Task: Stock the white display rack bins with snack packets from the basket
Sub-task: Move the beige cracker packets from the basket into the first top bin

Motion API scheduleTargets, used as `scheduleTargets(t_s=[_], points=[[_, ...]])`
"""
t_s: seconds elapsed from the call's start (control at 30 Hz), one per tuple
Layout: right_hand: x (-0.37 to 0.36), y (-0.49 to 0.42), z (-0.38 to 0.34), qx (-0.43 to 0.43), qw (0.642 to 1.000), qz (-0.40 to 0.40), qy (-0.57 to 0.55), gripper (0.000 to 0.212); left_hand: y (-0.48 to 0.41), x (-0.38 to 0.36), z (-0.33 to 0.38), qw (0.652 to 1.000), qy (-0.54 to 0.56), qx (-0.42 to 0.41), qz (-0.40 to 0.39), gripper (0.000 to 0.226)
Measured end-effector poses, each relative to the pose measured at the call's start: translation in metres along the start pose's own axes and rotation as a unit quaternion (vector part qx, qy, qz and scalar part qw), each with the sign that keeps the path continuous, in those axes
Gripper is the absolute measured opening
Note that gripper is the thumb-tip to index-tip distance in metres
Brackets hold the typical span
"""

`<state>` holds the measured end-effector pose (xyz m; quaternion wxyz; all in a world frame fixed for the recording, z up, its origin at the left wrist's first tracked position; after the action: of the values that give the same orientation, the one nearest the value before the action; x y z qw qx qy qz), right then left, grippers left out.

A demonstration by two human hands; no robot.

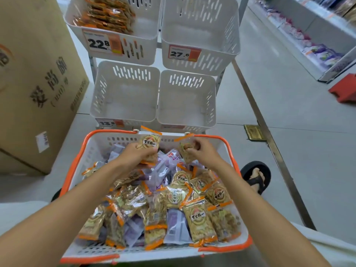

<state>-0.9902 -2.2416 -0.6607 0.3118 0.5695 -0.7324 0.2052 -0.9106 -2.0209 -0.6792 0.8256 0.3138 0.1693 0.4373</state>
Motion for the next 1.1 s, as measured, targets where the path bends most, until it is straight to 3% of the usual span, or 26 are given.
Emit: scheduleTargets(t_s=[0.07, 0.13, 0.23, 0.33, 0.37, 0.43, 0.5, 0.53, 0.63, 0.73, 0.87, 1.0, 1.1], points=[[0.018, -0.005, -0.024, 0.005, 0.989, 0.035, -0.142, 0.006, -0.002, 0.005, 0.004, 0.999, 0.036, -0.008, 0.030, 0.023], [0.018, -0.006, -0.046, -0.004, 0.974, 0.020, -0.225, 0.017, -0.001, -0.008, 0.007, 0.996, 0.087, 0.005, -0.035, 0.031], [0.000, -0.004, -0.071, 0.012, 0.976, -0.042, -0.213, 0.020, 0.010, -0.038, 0.015, 0.982, 0.088, -0.002, -0.164, 0.040], [-0.011, 0.002, -0.056, -0.004, 0.974, -0.052, -0.220, 0.024, 0.009, -0.031, 0.013, 0.991, 0.044, -0.032, -0.123, 0.029], [-0.011, 0.004, -0.045, -0.004, 0.983, -0.055, -0.175, 0.026, 0.008, -0.025, 0.010, 0.993, 0.043, -0.028, -0.109, 0.027], [-0.022, 0.013, -0.014, -0.020, 0.990, -0.133, 0.035, 0.042, 0.007, -0.017, 0.003, 0.993, 0.055, -0.014, -0.107, 0.026], [-0.042, 0.031, 0.019, -0.075, 0.953, -0.233, 0.178, 0.068, 0.006, -0.013, -0.002, 0.992, 0.070, -0.003, -0.110, 0.029], [-0.049, 0.035, 0.026, -0.084, 0.948, -0.248, 0.180, 0.066, 0.005, -0.012, -0.004, 0.992, 0.077, -0.002, -0.105, 0.030], [-0.045, 0.028, 0.007, -0.039, 0.974, -0.199, 0.100, 0.008, 0.001, -0.006, -0.005, 0.992, 0.090, -0.013, -0.082, 0.030], [-0.028, 0.010, -0.006, 0.003, 0.980, -0.160, 0.119, 0.008, -0.003, -0.002, -0.005, 0.991, 0.110, -0.009, -0.077, 0.028], [-0.049, 0.014, 0.010, -0.049, 0.950, -0.258, 0.171, 0.046, -0.008, -0.004, -0.009, 0.987, 0.131, 0.010, -0.090, 0.031], [-0.066, 0.027, 0.019, -0.028, 0.957, -0.250, 0.141, 0.018, -0.009, -0.001, -0.018, 0.988, 0.122, 0.017, -0.096, 0.027], [-0.046, 0.018, 0.004, 0.009, 0.983, -0.176, 0.049, 0.013, -0.012, 0.005, -0.022, 0.990, 0.111, 0.009, -0.085, 0.033]])
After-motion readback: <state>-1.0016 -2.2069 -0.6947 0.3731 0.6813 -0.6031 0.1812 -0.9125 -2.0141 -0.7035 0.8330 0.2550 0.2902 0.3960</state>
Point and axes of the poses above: each hand's wrist, its own y-axis away from the middle knuckle, its own x-axis out of the back of the hand, z = x × y, the point moved 7 cm from there along -y, towards the middle knuckle, and after that the axes turned 10 degrees about x, right-handed, at the moved point
